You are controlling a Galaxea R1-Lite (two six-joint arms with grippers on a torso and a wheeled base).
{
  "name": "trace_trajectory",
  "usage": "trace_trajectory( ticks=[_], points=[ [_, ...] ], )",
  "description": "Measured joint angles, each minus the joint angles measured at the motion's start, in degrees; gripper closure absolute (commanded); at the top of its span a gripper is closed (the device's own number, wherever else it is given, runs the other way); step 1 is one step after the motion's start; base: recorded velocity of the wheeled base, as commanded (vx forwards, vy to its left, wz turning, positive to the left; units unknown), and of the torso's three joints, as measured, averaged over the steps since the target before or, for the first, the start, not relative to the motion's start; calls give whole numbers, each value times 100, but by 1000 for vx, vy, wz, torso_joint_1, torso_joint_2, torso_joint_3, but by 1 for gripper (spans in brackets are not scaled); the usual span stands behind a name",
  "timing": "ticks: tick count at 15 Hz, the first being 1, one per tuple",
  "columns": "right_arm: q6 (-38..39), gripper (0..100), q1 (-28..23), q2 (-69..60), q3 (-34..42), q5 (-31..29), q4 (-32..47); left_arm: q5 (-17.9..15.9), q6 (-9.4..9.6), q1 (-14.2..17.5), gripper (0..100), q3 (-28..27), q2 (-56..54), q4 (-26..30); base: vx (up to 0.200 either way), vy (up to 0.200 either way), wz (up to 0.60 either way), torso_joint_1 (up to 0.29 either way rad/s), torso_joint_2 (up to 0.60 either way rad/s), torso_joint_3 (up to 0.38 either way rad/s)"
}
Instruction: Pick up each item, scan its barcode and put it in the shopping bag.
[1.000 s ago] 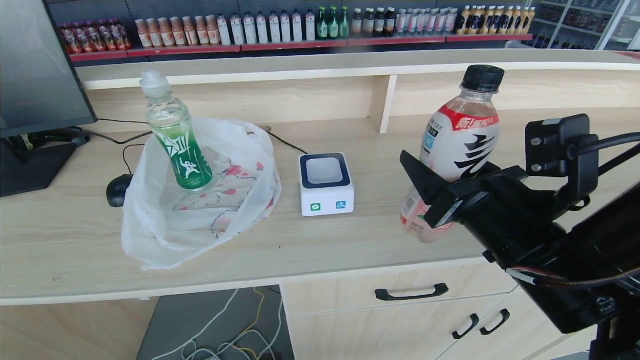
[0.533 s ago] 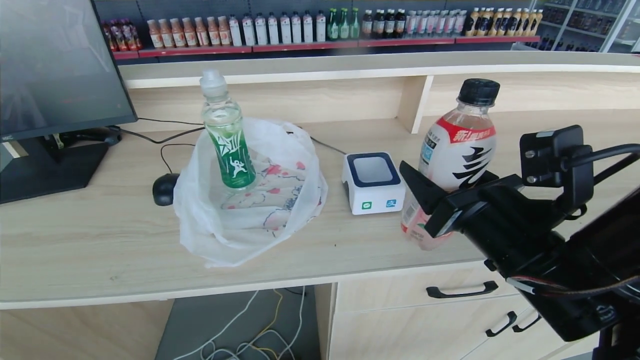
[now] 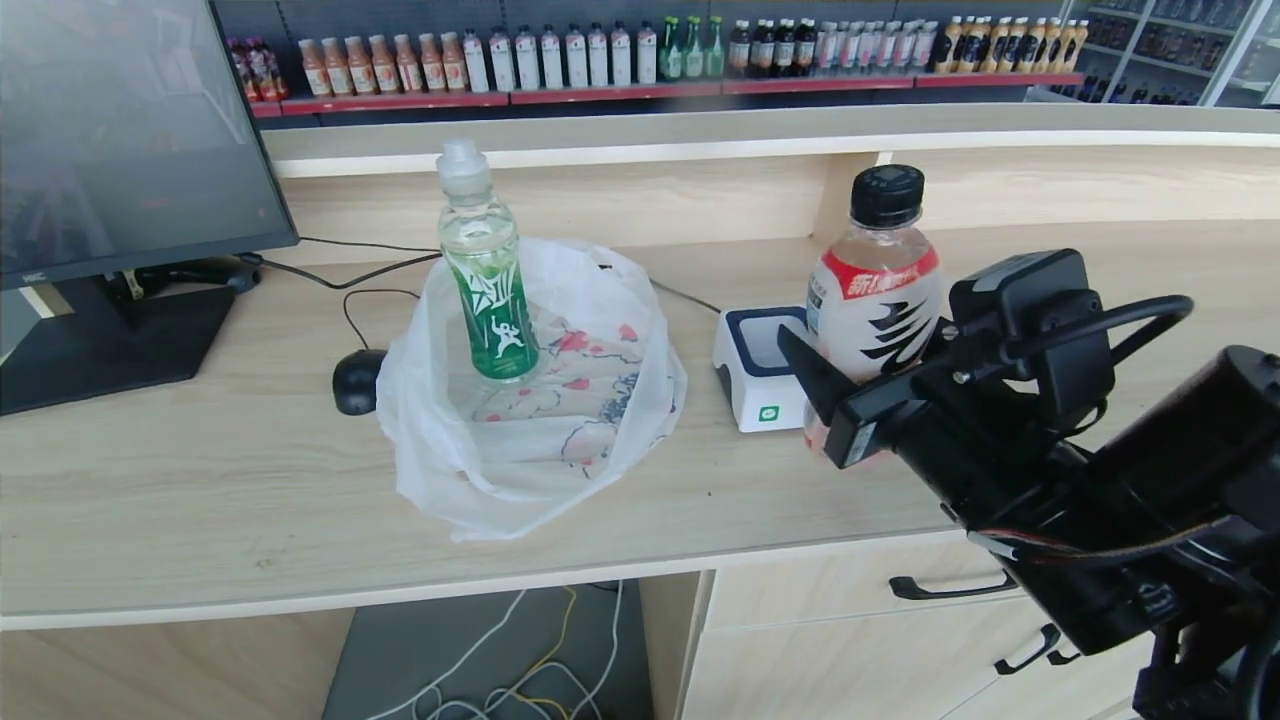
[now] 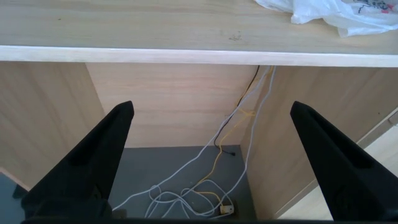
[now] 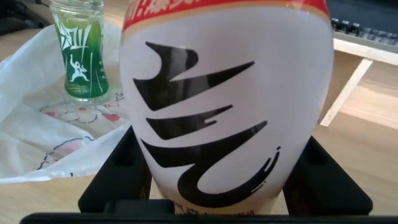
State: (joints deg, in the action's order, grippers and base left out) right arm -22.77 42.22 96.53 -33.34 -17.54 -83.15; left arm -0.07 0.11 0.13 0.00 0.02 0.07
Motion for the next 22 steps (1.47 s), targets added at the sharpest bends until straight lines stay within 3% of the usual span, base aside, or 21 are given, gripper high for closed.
trace_trajectory(
  ticks=[11, 15, 22],
  points=[
    [-1792, 100, -553, 650, -1975, 345, 994, -2, 0, 2, 0, 0, 0, -2, 0, 0, 0, 0, 0, 0],
    [-2216, 100, -652, 653, -2360, 534, 1139, -2, 0, 2, 0, 0, 0, 0, 0, 0, 0, 0, 0, 0],
    [-3366, 100, -1011, 625, -3044, 1843, 1899, -2, 0, 0, 0, 0, 0, -2, 0, 0, 0, 0, 0, 0]
  ],
)
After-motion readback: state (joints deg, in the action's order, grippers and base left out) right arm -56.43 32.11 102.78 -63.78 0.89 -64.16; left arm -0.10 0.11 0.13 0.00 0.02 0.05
